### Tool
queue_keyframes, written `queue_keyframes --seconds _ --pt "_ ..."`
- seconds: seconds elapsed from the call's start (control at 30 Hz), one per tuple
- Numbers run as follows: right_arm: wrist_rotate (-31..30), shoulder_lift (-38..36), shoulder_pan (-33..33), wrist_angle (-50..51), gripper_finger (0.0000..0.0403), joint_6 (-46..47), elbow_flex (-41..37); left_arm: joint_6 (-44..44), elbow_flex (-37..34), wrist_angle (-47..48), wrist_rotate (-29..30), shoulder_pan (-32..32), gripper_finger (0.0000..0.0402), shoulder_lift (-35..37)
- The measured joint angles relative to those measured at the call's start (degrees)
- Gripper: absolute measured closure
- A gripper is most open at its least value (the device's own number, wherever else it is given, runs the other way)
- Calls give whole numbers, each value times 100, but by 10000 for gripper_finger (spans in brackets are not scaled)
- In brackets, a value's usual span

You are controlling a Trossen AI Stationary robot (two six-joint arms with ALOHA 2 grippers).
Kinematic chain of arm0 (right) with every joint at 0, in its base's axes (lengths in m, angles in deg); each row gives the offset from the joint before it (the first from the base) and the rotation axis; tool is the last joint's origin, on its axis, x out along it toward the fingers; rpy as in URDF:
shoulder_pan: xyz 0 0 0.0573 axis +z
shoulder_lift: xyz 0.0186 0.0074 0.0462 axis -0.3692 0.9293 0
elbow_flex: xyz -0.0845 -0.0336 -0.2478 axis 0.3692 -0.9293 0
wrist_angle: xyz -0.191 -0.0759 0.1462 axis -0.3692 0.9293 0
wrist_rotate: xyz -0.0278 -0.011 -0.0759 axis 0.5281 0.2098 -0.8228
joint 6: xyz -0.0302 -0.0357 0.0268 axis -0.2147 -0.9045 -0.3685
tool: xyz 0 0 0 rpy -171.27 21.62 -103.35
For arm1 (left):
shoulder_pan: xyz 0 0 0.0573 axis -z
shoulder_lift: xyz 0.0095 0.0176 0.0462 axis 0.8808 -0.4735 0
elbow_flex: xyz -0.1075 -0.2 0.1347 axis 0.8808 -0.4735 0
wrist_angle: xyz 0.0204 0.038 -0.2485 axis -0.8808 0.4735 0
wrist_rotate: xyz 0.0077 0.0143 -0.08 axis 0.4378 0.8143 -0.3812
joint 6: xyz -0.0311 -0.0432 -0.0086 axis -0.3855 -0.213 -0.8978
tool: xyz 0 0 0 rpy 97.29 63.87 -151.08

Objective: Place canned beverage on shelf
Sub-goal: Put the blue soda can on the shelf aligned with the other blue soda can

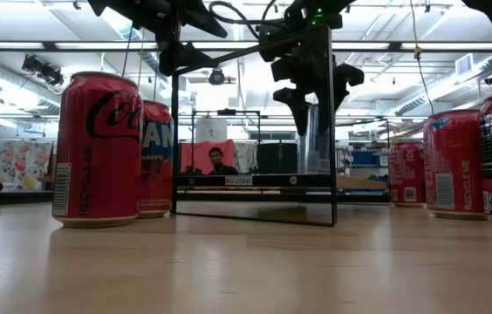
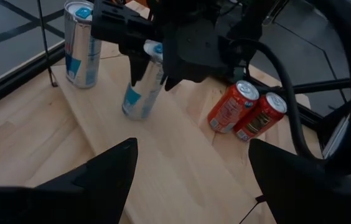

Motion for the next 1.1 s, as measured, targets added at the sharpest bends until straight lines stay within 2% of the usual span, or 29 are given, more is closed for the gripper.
queue_keyframes --seconds 0.23,0.4,0.53,0.63,0.8,0.93,1.0,1.1 --pt "152 -2 0 22 100 82 31 50 0 24 -6 -33 84 0" --pt "286 -2 -9 66 80 642 466 50 0 74 -7 -98 84 0" --pt "448 -61 -63 299 80 1285 918 46 -4 196 -7 -140 84 62" --pt "433 -193 -123 623 86 2051 1152 41 -3 357 -7 -163 84 135" --pt "322 -326 -300 1065 93 4357 1259 44 -7 583 -7 -221 84 291" --pt "188 -324 -415 1199 93 5760 1215 47 -3 556 -7 -262 84 291" --pt "-120 -310 -402 1201 93 6320 1163 46 -4 546 -7 -286 84 305" --pt "-199 -308 -356 1144 93 6599 1137 48 -4 547 -7 -288 84 308"
